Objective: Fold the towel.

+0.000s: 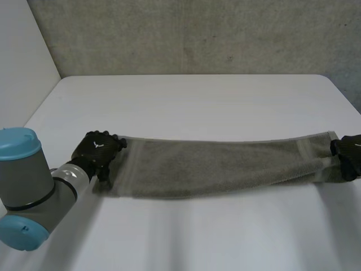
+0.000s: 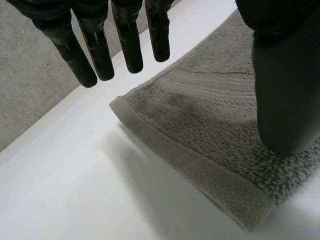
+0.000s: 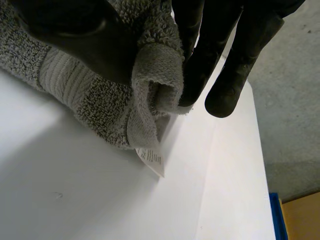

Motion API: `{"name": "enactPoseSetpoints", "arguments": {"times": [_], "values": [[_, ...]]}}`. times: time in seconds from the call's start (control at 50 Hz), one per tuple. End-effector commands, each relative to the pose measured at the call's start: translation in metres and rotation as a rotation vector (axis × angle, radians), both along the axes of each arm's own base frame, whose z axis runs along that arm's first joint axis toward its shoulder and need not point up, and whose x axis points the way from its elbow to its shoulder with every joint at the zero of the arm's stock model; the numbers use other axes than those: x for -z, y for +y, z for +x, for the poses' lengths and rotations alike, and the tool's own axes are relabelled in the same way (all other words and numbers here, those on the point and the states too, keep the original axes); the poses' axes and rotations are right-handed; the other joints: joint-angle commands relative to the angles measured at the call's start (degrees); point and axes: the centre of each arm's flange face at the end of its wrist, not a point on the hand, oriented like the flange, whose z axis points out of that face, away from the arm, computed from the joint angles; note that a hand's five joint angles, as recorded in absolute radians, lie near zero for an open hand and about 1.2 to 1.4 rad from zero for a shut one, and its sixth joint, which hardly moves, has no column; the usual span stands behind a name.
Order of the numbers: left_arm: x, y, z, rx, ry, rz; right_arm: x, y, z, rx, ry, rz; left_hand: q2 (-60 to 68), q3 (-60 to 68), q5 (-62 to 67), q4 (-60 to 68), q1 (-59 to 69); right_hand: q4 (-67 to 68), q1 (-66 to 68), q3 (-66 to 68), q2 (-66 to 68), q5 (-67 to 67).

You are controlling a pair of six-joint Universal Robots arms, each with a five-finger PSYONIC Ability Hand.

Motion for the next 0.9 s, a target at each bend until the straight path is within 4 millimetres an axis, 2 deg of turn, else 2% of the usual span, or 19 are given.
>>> {"name": "enactPoseSetpoints", "arguments": {"times": [0.02, 0.12, 0.22, 0.26, 0.36, 0.44, 0.48, 0.5, 0.52, 0.54, 0.56, 0.58, 0.6, 0.64, 0.66, 0.7, 0.8, 0.84, 0.9], "values": [[0.004, 0.006, -0.001, 0.007, -0.006, 0.018, 0.001, -0.003, -0.004, -0.001, 0.007, 0.006, -2.95, -2.41, -12.92, -2.32, -2.46, 3.02, 23.51, 3.56, 17.57, 2.35], [0.003, 0.007, -0.002, 0.01, -0.005, 0.015, -0.002, -0.01, -0.018, 0.027, 0.044, -0.004, -3.12, -2.57, -13.09, -2.49, -2.63, 3.02, 23.51, 3.56, 17.57, 2.35], [-0.001, 0.008, -0.001, 0.006, -0.002, 0.005, -0.013, -0.027, -0.051, 0.096, 0.132, -0.049, -3.29, -2.74, -13.25, -2.66, -2.8, 3.02, 23.51, 3.56, 17.57, 2.35], [-0.003, 0.008, -0.001, 0.005, -0.001, -0.001, -0.031, -0.039, -0.066, 0.123, 0.194, -0.111, -3.45, -2.91, -13.42, -2.83, -2.96, 3.02, 23.51, 3.56, 17.57, 2.35], [-0.021, 0.006, 0.0, -0.001, 0.013, -0.051, -0.06, -0.053, -0.067, 0.114, 0.255, -0.192, -3.62, -3.08, -13.59, -2.99, -3.13, 3.02, 23.51, 3.56, 17.57, 2.35], [-0.032, 0.005, -0.001, -0.001, 0.024, -0.086, -0.087, -0.053, -0.03, 0.014, 0.246, -0.261, -3.79, -3.25, -13.76, -3.16, -3.3, 3.02, 23.51, 3.56, 17.57, 2.35], [-0.042, 0.004, -0.001, -0.003, 0.034, -0.116, -0.11, -0.049, 0.021, -0.115, 0.226, -0.343, -3.96, -3.41, -13.93, -3.33, -3.47, 3.02, 23.51, 3.56, 17.57, 2.35], [-0.042, 0.004, -0.001, -0.003, 0.034, -0.116, -0.11, -0.049, 0.021, -0.116, 0.226, -0.343, -3.96, -3.41, -13.93, -3.33, -3.47, 3.02, 23.51, 3.56, 17.57, 2.35], [-0.046, 0.004, -0.001, -0.004, 0.041, -0.128, -0.118, -0.045, 0.044, -0.166, 0.214, -0.377, -3.96, -3.41, -13.93, -3.33, -3.47, 3.02, 23.51, 3.56, 17.57, 2.35], [-0.048, 0.004, -0.001, -0.004, 0.043, -0.135, -0.12, -0.039, 0.069, -0.226, 0.2, -0.396, -3.96, -3.41, -13.93, -3.33, -3.47, 3.02, 23.51, 3.56, 17.57, 2.35], [-0.048, 0.004, -0.001, -0.004, 0.043, -0.135, -0.12, -0.039, 0.069, -0.226, 0.2, -0.396, -3.96, -3.41, -13.93, -3.33, -3.47, 3.02, 23.51, 3.56, 17.57, 2.35], [-0.05, 0.004, -0.001, -0.005, 0.048, -0.143, -0.117, -0.029, 0.102, -0.311, 0.188, -0.405, -3.96, -3.41, -13.93, -3.33, -3.47, 3.02, 23.51, 3.56, 17.57, 2.35], [-0.05, 0.004, -0.001, -0.005, 0.048, -0.143, -0.117, -0.029, 0.102, -0.312, 0.188, -0.405, -3.96, -3.41, -13.93, -3.33, -3.47, 3.02, 23.51, 3.56, 17.57, 2.35], [-0.055, 0.002, -0.002, -0.006, 0.057, -0.157, -0.111, 0.001, 0.169, -0.493, 0.158, -0.43, -3.96, -3.41, -13.93, -3.33, -3.47, 3.02, 23.51, 3.56, 17.57, 2.35], [-0.055, 0.002, -0.002, -0.006, 0.057, -0.157, -0.11, 0.002, 0.169, -0.494, 0.158, -0.43, -3.96, -3.41, -13.93, -3.33, -3.47, 3.02, 23.51, 3.56, 17.57, 2.35], [-0.057, 0.001, -0.002, -0.007, 0.061, -0.163, -0.087, 0.033, 0.218, -0.648, 0.151, -0.406, -3.96, -3.41, -13.93, -3.33, -3.47, 3.02, 23.51, 3.56, 17.57, 2.35], [-0.058, 0.002, -0.004, -0.011, 0.076, -0.161, -0.05, 0.066, 0.251, -0.779, 0.176, -0.34, -3.96, -3.41, -13.93, -3.33, -3.47, 3.02, 23.51, 3.56, 17.57, 2.35], [-0.06, 0.002, -0.006, -0.011, 0.083, -0.162, -0.012, 0.092, 0.271, -0.876, 0.221, -0.269, -3.96, -3.41, -13.93, -3.33, -3.47, 3.02, 23.51, 3.56, 17.57, 2.35], [-0.06, 0.003, -0.009, -0.005, 0.097, -0.158, 0.003, 0.101, 0.276, -0.909, 0.237, -0.238, -3.96, -3.41, -13.93, -3.33, -3.47, 3.02, 23.51, 3.56, 17.57, 2.35]]}}
